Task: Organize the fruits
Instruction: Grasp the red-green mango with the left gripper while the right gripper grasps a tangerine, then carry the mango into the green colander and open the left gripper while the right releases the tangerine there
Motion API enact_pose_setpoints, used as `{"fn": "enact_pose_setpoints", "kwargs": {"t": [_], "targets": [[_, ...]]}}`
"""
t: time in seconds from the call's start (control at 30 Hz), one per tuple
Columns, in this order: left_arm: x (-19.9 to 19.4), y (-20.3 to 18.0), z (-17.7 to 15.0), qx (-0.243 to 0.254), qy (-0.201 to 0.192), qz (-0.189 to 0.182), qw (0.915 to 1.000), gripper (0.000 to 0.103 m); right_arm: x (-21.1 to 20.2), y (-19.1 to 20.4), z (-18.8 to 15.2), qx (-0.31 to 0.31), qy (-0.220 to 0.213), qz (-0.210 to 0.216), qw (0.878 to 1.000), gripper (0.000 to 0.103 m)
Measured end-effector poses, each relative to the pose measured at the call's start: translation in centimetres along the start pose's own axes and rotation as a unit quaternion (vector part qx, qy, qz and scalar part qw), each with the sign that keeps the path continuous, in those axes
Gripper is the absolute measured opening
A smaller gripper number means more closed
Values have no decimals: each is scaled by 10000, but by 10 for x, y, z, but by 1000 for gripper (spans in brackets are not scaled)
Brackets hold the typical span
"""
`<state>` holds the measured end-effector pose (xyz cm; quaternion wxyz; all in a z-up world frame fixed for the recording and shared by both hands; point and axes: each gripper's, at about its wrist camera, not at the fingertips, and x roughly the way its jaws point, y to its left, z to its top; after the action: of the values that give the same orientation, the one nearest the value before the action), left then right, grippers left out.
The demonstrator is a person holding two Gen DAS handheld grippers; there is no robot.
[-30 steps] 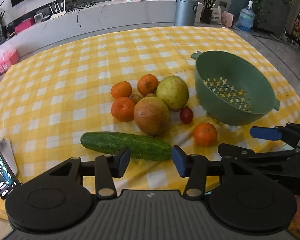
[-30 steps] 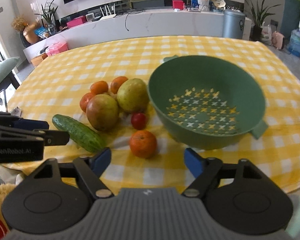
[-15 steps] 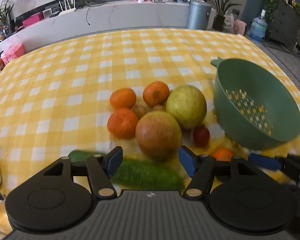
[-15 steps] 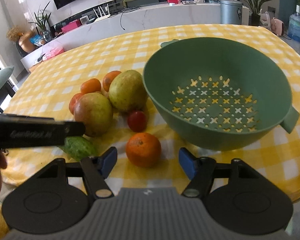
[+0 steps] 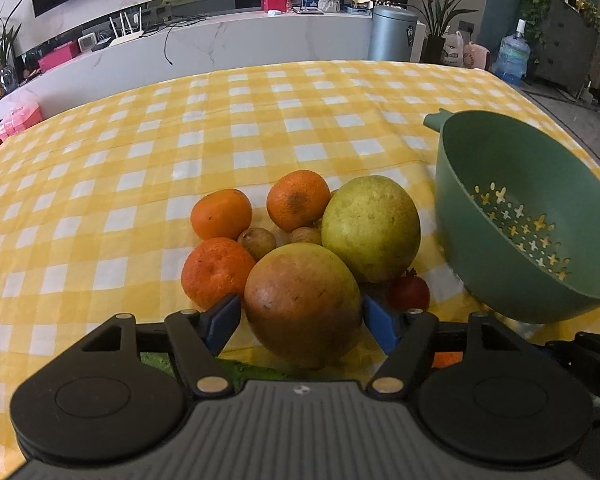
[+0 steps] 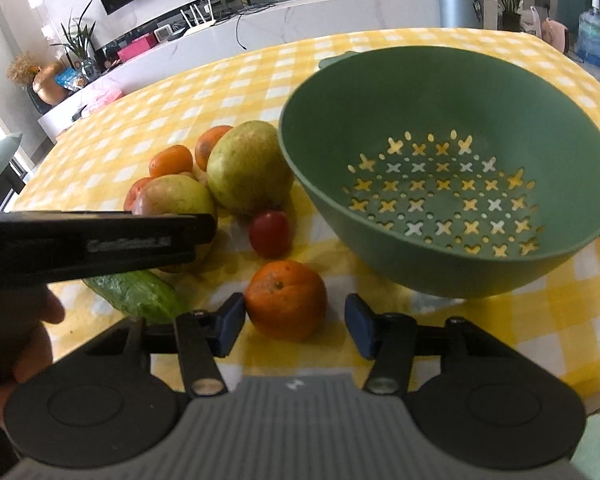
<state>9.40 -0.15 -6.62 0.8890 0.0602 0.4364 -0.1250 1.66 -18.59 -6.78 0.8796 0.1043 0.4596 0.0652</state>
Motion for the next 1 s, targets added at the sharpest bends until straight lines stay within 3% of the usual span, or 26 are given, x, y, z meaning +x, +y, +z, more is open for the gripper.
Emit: {"fn": "enact_pose_setpoints", "kwargs": {"t": [0.13,0.63,0.83,1.0], "targets": [[0,-5,-1,128,-53,16,9999,74,1,0,-1,-60,-36,156,9999,41],[-23,7,-7,-152,-399,-4,9991,73,-15,3,-4,-184,-251,317,9990,40],[-57,13,-2,-416,-369,-108,9984,73,-39,8,1,-403,-465,453,9971,40],[-86,1,21,-326,-321,-316,9985,73,-86,11,16,-844,-988,458,9905,40]]}}
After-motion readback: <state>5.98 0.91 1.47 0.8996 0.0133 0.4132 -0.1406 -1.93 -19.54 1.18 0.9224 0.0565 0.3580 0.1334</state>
